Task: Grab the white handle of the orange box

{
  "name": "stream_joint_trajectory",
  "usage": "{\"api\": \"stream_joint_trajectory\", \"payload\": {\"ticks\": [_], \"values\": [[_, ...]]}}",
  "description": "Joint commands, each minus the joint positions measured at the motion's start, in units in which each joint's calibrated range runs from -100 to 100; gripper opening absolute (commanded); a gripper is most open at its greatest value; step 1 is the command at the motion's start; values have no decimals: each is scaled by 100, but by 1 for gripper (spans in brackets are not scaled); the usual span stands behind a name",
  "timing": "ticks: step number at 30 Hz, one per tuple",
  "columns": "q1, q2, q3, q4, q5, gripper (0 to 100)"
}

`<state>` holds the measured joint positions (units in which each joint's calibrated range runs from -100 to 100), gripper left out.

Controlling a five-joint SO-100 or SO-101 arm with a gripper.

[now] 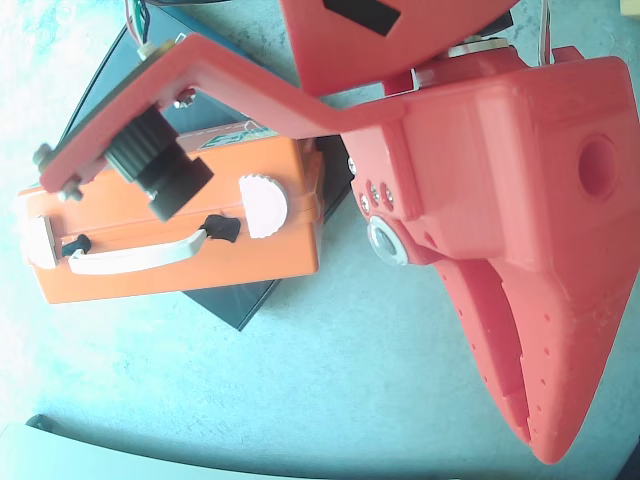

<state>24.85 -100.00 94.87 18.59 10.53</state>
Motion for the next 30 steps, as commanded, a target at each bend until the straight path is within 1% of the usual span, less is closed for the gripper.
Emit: {"api": "stream_joint_trajectory", "payload": {"ticks": [1,13,16,17,21,24,26,29,30], "values": [[696,0,212,984,-11,1],[688,0,212,950,-11,1],[510,0,88,933,-11,1],[363,0,17,933,-11,1],[-1202,0,-178,781,-16,1],[-2210,0,-364,28,-16,1],[-2799,0,-533,-666,-16,1],[-3310,0,-905,-1318,-16,1],[-3434,236,-1100,-1487,-16,2]]}}
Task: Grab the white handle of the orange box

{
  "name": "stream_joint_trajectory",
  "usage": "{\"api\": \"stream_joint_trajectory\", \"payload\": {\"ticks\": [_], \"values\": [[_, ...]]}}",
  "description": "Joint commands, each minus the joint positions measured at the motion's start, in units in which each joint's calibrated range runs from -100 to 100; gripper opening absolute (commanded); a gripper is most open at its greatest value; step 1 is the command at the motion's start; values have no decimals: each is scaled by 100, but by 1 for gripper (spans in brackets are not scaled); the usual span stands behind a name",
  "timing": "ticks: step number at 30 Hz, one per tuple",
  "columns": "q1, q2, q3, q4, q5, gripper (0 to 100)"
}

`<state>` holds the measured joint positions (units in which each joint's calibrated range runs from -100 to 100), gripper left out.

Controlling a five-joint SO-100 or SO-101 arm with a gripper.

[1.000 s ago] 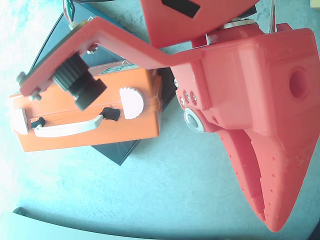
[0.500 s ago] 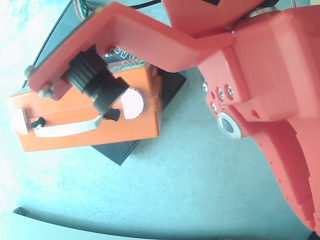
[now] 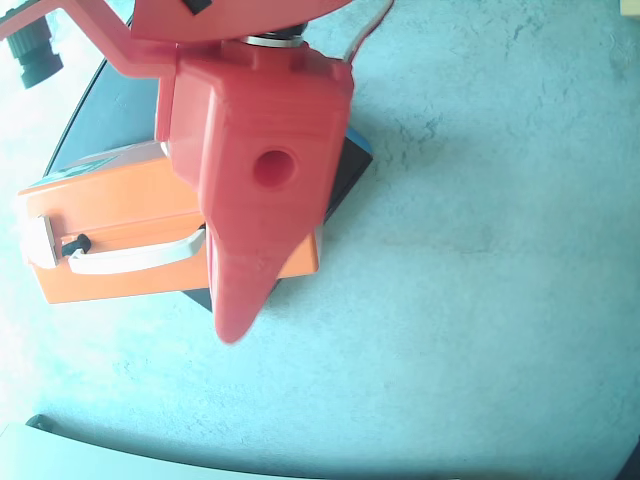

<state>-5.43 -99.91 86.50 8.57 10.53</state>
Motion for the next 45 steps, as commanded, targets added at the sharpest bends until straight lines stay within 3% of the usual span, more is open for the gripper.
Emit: {"api": "stream_joint_trajectory", "payload": {"ticks": [1,9,19,22,25,32,38,45], "values": [[-499,514,-484,-570,-16,2],[-972,2808,-2637,-637,-16,25],[-2072,5879,-5863,-553,-6,25],[-2359,6722,-7254,73,31,25],[-2475,7659,-9337,1579,36,25],[-2397,9008,-12270,3737,36,25],[-2289,9599,-13466,4380,36,25],[-1995,9784,-13732,4574,-1,25]]}}
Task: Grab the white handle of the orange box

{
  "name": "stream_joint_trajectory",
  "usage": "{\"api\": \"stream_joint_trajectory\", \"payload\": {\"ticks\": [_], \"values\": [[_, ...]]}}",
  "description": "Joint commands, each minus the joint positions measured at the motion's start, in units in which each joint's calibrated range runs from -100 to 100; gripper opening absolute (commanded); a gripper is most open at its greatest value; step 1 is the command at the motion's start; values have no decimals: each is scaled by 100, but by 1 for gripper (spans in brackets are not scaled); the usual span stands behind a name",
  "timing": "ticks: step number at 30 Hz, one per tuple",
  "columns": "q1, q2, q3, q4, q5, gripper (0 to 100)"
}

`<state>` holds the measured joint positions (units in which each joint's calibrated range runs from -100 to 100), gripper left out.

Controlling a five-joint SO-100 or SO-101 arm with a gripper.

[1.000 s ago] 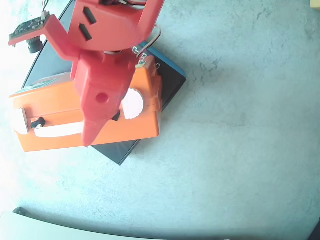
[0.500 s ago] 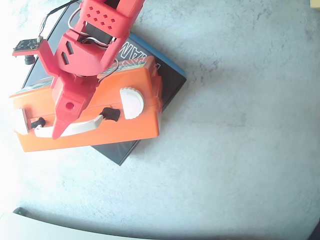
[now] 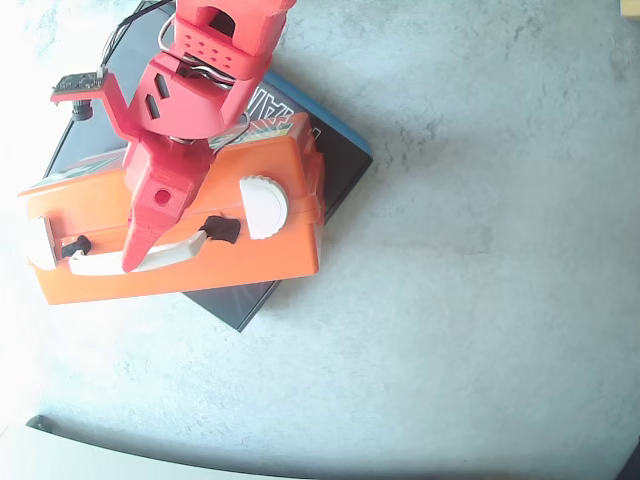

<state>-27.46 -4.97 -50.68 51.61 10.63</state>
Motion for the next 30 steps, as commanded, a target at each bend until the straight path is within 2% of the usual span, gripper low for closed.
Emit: {"api": "stream_joint_trajectory", "payload": {"ticks": [1,8,13,23,30], "values": [[294,299,-14,414,-11,25],[906,324,48,1378,26,26],[1123,577,-112,1362,26,26],[1061,1328,-1698,1362,31,26],[1108,1370,-1902,1362,-6,25]]}}
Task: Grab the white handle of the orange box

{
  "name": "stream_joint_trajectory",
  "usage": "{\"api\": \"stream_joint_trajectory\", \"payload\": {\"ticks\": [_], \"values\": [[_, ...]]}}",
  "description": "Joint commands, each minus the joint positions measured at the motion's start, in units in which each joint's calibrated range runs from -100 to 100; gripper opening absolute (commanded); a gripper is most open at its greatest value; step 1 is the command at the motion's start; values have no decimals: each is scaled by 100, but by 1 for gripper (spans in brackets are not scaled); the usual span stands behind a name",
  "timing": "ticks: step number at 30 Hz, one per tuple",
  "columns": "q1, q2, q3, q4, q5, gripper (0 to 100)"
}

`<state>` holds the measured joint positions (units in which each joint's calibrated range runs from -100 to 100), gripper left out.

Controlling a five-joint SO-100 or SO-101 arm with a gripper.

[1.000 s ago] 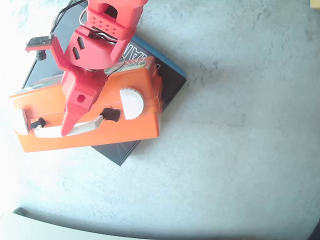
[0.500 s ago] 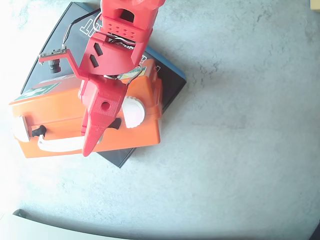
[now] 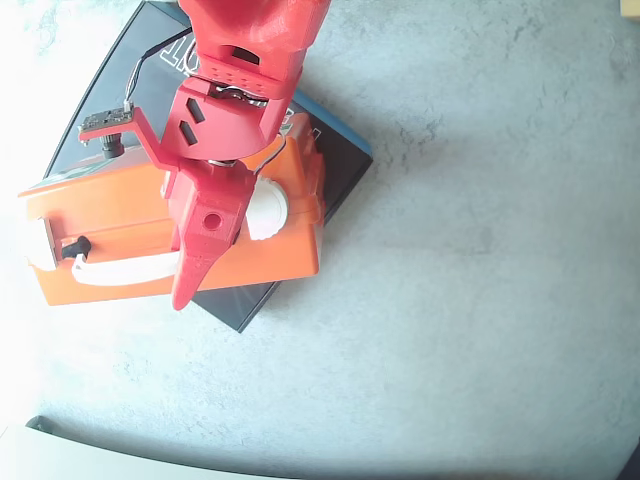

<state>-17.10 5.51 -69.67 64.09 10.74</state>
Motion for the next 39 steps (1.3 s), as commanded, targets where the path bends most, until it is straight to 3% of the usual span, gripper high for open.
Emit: {"api": "stream_joint_trajectory", "payload": {"ticks": [1,13,15,19,22,31,34,39], "values": [[79,348,24,114,-1,25],[226,584,86,122,10,25],[226,584,68,122,10,20],[226,575,6,114,15,0],[226,575,6,114,15,4],[234,660,95,274,-37,2],[234,744,343,977,-37,2],[397,1098,2221,1941,15,2]]}}
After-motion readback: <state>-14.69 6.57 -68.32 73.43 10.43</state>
